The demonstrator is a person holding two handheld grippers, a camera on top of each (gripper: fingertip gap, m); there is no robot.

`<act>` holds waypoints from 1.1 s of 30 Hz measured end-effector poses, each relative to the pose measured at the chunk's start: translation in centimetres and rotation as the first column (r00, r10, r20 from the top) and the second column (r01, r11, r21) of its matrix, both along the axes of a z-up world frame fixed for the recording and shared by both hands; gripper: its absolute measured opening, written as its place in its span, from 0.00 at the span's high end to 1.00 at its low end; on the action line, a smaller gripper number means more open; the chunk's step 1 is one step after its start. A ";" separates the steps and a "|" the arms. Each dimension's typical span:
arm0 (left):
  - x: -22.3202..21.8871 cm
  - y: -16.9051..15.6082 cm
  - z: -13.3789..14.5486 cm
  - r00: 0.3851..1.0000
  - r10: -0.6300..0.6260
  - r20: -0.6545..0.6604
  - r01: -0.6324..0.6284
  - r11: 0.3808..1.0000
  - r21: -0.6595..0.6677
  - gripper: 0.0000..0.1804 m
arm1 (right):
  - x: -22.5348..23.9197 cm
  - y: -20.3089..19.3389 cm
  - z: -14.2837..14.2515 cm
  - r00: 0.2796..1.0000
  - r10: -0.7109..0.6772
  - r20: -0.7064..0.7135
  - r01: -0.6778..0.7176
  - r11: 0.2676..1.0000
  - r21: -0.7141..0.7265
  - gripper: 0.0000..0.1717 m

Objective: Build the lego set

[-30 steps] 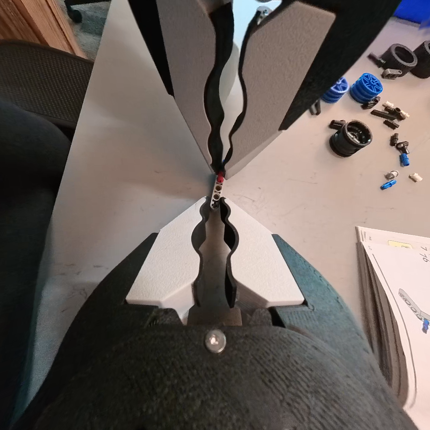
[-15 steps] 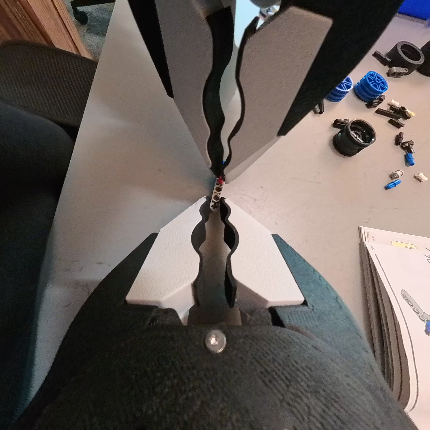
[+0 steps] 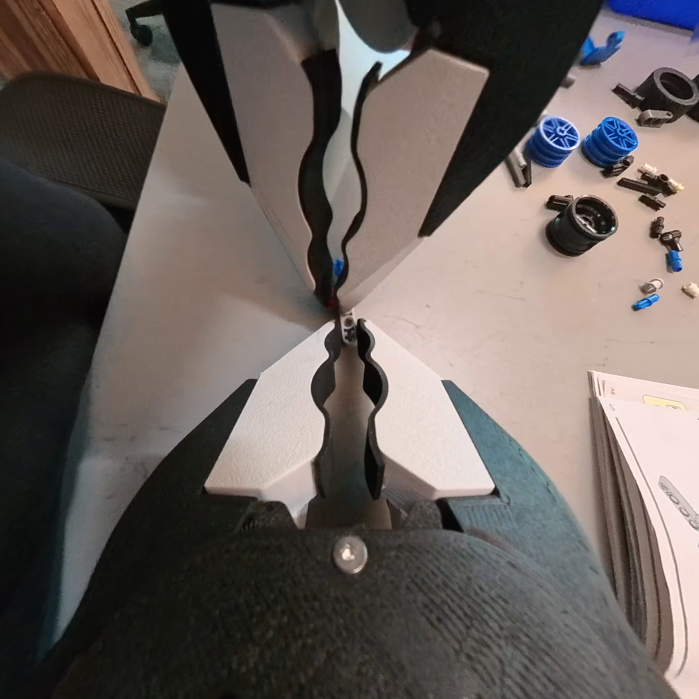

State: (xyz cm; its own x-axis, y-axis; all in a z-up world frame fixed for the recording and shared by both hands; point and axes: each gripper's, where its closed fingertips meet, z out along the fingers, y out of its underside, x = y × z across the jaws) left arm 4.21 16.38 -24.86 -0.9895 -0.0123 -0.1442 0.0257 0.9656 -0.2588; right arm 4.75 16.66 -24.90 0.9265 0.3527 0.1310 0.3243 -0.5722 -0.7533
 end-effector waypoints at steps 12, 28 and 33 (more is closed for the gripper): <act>0.8 0.2 1.2 0.958 0.281 -0.049 -0.283 0.913 -0.293 1.00 | 0.7 0.2 -0.1 0.999 -0.028 0.027 0.028 1.000 0.007 0.97; 1.3 0.4 1.2 0.904 0.417 -0.092 -0.414 0.801 -0.432 1.00 | 0.7 0.2 -0.1 0.999 -0.028 0.018 0.028 1.000 0.003 0.97; 2.2 -0.2 4.1 0.812 0.506 -0.292 -0.551 0.496 -0.672 1.00 | 1.1 0.1 0.1 0.996 -0.052 0.068 0.050 0.998 0.030 0.91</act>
